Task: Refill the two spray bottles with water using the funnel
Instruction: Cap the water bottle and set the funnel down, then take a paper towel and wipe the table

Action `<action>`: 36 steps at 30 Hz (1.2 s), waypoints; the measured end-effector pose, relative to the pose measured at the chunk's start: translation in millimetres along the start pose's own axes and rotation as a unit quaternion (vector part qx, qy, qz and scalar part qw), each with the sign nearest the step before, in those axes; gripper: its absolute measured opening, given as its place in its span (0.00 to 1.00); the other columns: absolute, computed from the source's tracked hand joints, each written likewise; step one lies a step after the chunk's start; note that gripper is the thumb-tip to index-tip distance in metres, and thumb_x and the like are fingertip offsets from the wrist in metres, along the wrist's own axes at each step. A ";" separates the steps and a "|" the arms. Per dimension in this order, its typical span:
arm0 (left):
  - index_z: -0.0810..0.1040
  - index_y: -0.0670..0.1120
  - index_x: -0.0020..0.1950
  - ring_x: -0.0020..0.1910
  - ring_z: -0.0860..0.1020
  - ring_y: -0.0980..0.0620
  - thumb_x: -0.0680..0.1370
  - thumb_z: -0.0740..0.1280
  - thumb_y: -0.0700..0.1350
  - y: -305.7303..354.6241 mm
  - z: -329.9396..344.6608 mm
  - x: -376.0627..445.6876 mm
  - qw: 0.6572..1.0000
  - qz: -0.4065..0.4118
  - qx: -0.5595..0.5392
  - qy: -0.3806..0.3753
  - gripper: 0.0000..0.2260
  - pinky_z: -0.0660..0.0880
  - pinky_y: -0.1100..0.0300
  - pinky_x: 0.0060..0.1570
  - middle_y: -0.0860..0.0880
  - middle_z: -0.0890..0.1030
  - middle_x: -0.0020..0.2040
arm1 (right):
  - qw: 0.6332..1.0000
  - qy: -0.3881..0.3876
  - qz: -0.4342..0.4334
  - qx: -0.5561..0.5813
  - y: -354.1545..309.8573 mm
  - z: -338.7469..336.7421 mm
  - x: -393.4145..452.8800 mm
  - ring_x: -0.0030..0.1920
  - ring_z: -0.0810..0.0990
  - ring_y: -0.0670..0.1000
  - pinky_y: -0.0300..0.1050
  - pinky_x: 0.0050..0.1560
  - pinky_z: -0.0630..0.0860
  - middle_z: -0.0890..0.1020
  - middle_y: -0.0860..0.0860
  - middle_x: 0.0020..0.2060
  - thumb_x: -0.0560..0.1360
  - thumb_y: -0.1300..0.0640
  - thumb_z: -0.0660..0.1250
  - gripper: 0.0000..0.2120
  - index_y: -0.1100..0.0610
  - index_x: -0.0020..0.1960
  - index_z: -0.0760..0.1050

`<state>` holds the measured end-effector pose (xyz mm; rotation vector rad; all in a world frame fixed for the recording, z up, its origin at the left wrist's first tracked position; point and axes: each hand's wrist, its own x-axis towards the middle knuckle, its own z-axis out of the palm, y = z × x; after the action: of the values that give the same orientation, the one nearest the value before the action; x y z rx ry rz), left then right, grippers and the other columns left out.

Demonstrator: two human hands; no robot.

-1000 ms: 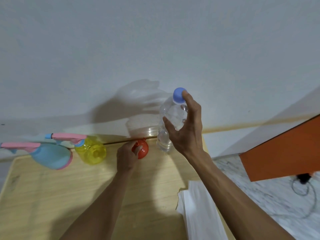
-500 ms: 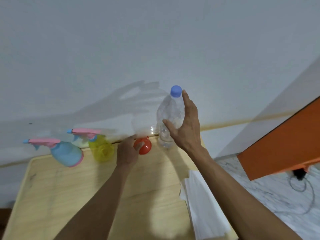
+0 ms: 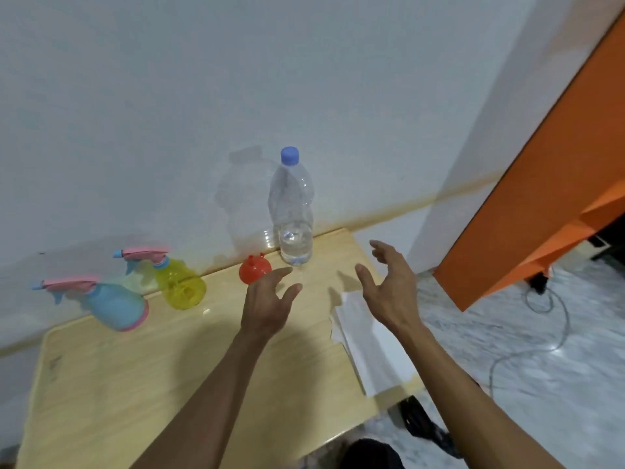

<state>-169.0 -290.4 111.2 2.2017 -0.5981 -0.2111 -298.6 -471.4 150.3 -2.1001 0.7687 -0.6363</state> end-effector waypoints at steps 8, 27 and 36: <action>0.80 0.46 0.65 0.65 0.77 0.46 0.78 0.68 0.52 11.0 67.1 -8.4 0.980 0.094 0.099 -0.144 0.19 0.66 0.59 0.65 0.46 0.80 0.66 | 0.990 -0.002 0.142 -0.014 75.7 -14.9 -57.9 0.63 0.78 0.52 0.40 0.61 0.68 0.82 0.51 0.61 0.79 0.55 0.69 0.15 0.56 0.65 0.78; 0.78 0.46 0.68 0.68 0.72 0.44 0.78 0.70 0.47 -28.4 146.9 35.8 0.953 0.153 0.130 -0.226 0.18 0.72 0.48 0.66 0.44 0.76 0.69 | 0.943 0.137 0.170 -0.251 143.2 65.7 -103.7 0.58 0.75 0.57 0.56 0.52 0.76 0.84 0.52 0.55 0.74 0.50 0.74 0.15 0.54 0.58 0.83; 0.84 0.43 0.58 0.55 0.79 0.43 0.75 0.74 0.42 -32.7 164.8 41.9 0.963 0.181 0.106 -0.172 0.12 0.75 0.54 0.54 0.45 0.83 0.55 | 0.930 0.218 0.191 -0.227 154.1 77.2 -95.7 0.51 0.73 0.54 0.51 0.48 0.71 0.84 0.49 0.46 0.73 0.55 0.71 0.07 0.52 0.50 0.84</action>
<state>-177.7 -405.3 -18.0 2.2252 -1.2527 -0.3527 -360.6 -442.2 -34.6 -2.1336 1.6672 -0.7695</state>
